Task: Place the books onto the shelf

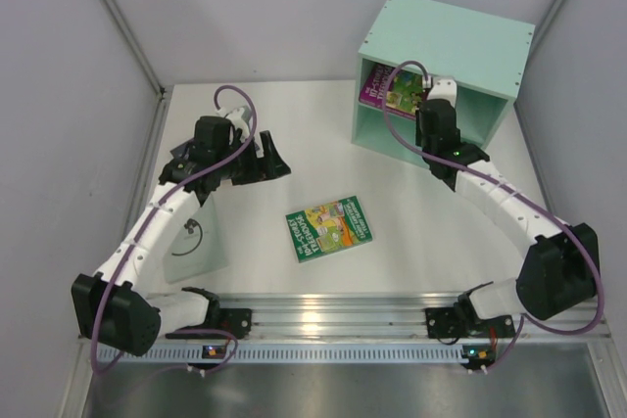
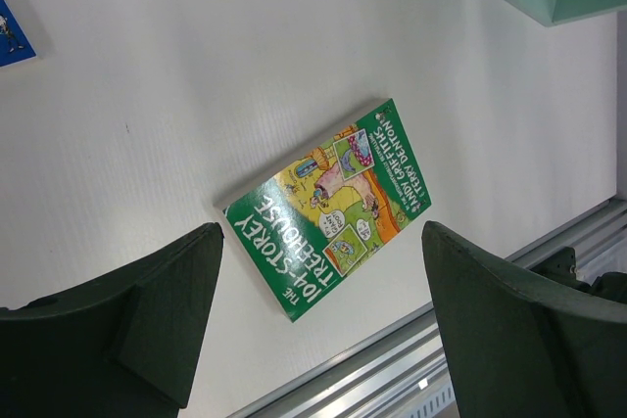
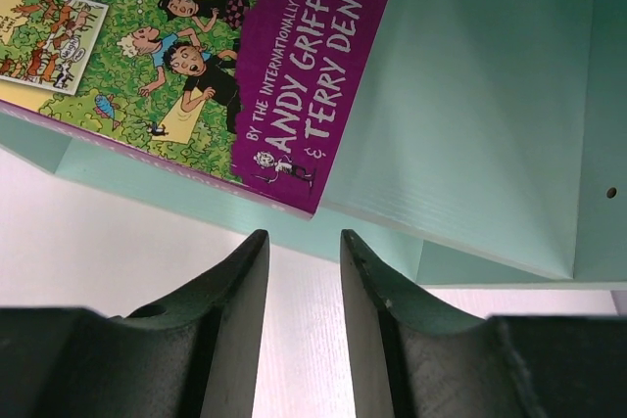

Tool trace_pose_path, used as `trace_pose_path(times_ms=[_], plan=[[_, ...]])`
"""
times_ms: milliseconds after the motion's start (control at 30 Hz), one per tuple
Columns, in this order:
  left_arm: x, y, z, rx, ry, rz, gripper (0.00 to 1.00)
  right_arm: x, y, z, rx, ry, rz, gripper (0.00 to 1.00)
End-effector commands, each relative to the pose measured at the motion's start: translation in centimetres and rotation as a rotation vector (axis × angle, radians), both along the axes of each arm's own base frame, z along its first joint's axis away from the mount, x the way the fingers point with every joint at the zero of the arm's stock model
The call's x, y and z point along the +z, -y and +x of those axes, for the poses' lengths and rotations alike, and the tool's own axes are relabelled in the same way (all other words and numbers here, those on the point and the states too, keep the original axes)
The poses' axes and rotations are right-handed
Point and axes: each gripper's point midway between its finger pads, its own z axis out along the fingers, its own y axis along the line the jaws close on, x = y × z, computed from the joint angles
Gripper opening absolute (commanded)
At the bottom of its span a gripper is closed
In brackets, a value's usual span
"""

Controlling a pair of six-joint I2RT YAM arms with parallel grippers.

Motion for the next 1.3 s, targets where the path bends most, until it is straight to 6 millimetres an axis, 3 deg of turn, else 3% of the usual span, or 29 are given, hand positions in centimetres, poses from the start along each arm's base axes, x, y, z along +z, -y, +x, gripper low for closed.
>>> trace_pose_path(times_ms=[0, 1267], plan=[[1.0, 0.2, 0.7, -0.014, 0.053, -0.003, 0.88, 3.7, 0.1, 1.5, -0.009, 0.106, 0.015, 0.35], [0.0, 0.3, 0.4, -0.009, 0.036, -0.018, 0.87, 3.8, -0.3, 4.2, -0.045, 0.195, -0.001, 0.19]])
